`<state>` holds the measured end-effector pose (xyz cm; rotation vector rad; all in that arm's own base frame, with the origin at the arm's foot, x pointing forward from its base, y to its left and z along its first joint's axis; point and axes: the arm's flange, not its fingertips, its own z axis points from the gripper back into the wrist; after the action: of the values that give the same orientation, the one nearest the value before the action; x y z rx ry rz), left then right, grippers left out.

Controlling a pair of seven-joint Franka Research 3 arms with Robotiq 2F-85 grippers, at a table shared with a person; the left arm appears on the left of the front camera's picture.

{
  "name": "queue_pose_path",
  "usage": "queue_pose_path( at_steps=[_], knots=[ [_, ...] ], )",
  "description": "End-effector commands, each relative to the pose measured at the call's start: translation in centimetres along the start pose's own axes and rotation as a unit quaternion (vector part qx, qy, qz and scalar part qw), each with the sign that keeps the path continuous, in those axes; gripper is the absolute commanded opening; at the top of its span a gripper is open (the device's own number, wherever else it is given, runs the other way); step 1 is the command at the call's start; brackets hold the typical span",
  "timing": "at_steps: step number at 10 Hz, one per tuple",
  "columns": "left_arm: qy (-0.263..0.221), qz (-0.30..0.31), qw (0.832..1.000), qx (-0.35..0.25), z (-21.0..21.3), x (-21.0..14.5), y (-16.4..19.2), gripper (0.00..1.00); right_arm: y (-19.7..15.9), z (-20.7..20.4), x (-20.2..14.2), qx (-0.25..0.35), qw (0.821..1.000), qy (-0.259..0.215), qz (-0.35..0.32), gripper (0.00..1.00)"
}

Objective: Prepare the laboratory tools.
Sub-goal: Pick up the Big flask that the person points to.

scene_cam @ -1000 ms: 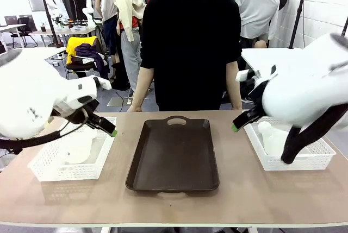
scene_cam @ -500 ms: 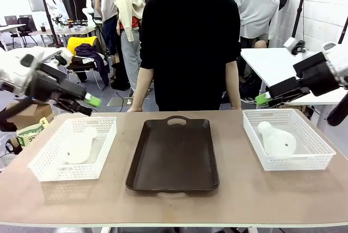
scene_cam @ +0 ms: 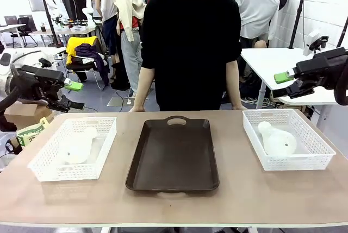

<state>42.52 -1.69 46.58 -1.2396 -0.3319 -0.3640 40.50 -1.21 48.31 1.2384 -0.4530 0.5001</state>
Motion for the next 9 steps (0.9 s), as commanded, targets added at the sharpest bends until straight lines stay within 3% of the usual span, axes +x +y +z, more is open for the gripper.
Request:
queue_pose_path(
  at_steps=[1, 3, 9],
  knots=[
    [-0.015, 0.014, 0.999, -0.04, 0.9, -0.2, 1.0, 1.0, -1.5, 0.2, 0.9, 0.018, 1.0, 0.007, -0.005, 1.0],
    [-0.02, 0.029, 0.997, -0.071, 1.7, -0.9, 1.7, 1.0, -2.3, -0.1, 0.7, 0.037, 0.999, 0.014, -0.021, 1.0],
    [-0.012, 0.045, 0.997, -0.065, 1.6, -1.2, 2.1, 1.0, -2.7, -1.0, 0.6, 0.031, 0.998, 0.032, -0.032, 1.0]
  ],
)
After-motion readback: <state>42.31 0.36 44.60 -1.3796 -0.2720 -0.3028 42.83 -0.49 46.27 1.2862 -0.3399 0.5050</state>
